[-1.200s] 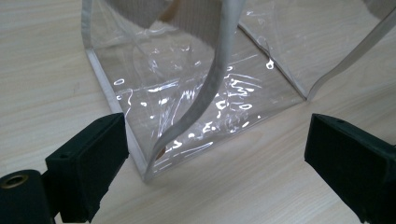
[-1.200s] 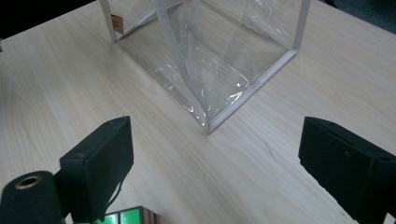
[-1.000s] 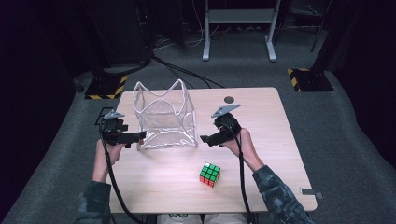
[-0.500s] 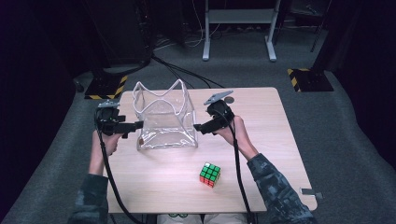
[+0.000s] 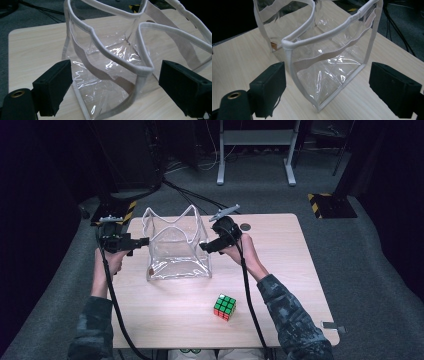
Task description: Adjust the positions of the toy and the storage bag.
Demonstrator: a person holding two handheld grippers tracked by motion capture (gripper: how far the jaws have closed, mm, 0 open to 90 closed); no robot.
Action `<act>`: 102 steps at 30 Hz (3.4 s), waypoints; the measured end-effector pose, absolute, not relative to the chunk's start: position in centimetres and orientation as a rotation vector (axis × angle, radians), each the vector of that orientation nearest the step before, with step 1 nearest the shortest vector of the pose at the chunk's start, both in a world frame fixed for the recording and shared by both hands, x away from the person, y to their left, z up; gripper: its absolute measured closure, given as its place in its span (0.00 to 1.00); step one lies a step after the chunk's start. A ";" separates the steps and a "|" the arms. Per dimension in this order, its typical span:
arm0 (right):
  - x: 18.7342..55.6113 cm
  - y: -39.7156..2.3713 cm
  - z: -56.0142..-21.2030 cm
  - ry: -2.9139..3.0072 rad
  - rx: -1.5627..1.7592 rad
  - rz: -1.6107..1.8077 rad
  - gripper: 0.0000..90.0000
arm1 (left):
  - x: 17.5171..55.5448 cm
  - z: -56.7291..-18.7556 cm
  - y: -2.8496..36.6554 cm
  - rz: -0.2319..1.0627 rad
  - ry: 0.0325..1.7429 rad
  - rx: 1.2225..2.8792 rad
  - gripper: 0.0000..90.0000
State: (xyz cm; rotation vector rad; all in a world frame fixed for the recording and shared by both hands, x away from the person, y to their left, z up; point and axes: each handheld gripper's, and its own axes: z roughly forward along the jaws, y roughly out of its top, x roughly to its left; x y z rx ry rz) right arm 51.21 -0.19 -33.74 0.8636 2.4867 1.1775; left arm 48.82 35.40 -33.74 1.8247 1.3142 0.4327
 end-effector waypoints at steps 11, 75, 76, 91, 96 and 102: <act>53.0 1.3 -32.7 2.489 0.887 1.164 0.15 | 50.6 -32.1 35.0 0.469 1.308 1.825 0.15; 57.6 -3.4 -33.8 2.250 1.159 1.031 0.95 | 54.7 -34.9 30.9 0.592 1.346 2.017 0.97; 57.5 -3.8 -33.8 2.247 1.163 1.028 0.96 | 54.7 -34.9 30.7 0.593 1.344 2.017 0.97; 56.8 -7.6 -33.1 2.191 1.216 1.009 0.96 | 54.9 -34.2 27.1 0.590 1.266 2.054 0.97; 56.7 -8.6 -33.1 2.178 1.219 0.992 0.96 | 55.2 -34.1 26.0 0.584 1.246 2.073 0.97; 56.8 -9.7 -33.6 2.168 1.247 0.970 0.96 | 55.6 -34.4 24.5 0.567 1.226 2.094 0.97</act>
